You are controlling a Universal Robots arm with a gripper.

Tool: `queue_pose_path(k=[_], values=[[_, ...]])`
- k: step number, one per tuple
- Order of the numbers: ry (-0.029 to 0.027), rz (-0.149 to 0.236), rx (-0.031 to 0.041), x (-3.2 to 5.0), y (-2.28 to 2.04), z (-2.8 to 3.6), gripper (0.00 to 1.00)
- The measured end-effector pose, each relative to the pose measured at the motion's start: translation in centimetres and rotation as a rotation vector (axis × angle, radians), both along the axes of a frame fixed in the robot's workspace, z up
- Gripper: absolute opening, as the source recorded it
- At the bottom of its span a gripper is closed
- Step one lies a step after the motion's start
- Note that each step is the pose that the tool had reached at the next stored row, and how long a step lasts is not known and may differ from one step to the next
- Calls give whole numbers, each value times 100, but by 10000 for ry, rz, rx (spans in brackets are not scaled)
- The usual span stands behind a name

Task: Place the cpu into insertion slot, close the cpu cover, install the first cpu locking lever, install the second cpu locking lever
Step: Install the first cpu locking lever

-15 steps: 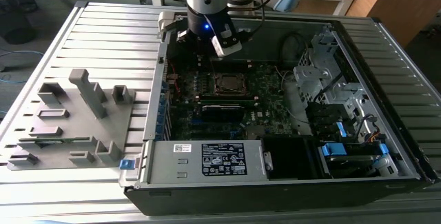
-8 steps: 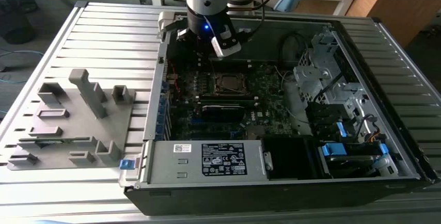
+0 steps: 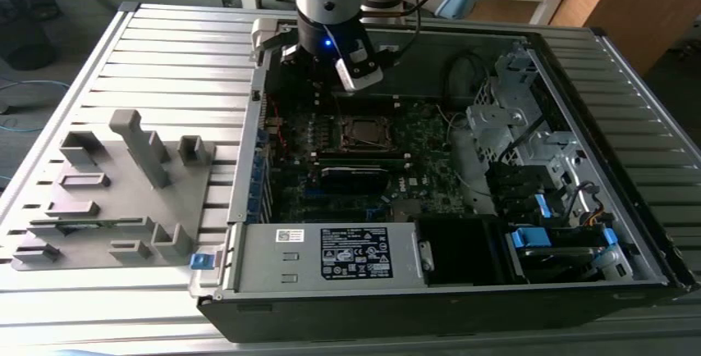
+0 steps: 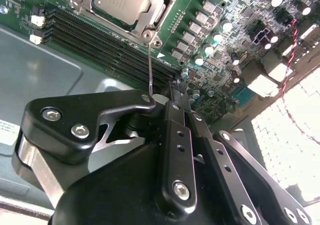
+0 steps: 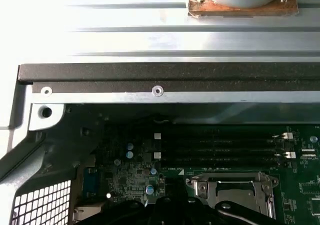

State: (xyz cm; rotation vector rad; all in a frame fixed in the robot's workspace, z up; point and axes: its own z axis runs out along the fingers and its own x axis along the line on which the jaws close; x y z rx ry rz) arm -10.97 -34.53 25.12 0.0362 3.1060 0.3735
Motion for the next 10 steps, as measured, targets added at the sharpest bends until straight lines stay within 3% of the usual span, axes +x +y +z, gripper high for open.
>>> queue_pose_path(k=[5,10], values=[[1,0,123,-19,0,0,11],[1,-2,138,-14,6,0,11]])
